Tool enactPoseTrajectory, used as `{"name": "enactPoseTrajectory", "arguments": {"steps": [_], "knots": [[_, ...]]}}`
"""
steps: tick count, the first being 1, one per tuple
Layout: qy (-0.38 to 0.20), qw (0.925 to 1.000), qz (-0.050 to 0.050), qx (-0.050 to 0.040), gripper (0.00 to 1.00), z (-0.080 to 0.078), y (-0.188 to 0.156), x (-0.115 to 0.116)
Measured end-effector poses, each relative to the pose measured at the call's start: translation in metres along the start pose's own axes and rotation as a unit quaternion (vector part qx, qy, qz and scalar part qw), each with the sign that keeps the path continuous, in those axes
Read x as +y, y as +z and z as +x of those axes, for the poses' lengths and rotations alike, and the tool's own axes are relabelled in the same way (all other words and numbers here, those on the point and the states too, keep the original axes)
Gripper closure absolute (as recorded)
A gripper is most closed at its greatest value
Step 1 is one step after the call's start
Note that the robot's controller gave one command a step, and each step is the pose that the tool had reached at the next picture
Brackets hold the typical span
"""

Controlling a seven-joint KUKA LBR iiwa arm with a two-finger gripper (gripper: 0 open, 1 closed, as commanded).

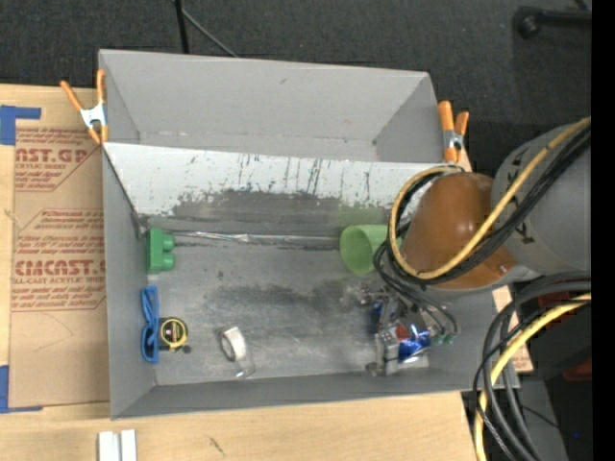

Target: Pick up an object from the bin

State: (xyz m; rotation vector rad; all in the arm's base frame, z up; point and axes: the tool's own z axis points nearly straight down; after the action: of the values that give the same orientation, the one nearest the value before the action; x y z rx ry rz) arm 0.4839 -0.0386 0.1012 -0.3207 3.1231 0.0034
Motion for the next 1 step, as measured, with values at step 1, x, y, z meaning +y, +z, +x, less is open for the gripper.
{"name": "enactPoseTrajectory", "arguments": {"steps": [1], "knots": [[0.092, 0.9957, -0.008, 0.0028, 0.00, 0.0025, 0.0013, -0.0819]]}}
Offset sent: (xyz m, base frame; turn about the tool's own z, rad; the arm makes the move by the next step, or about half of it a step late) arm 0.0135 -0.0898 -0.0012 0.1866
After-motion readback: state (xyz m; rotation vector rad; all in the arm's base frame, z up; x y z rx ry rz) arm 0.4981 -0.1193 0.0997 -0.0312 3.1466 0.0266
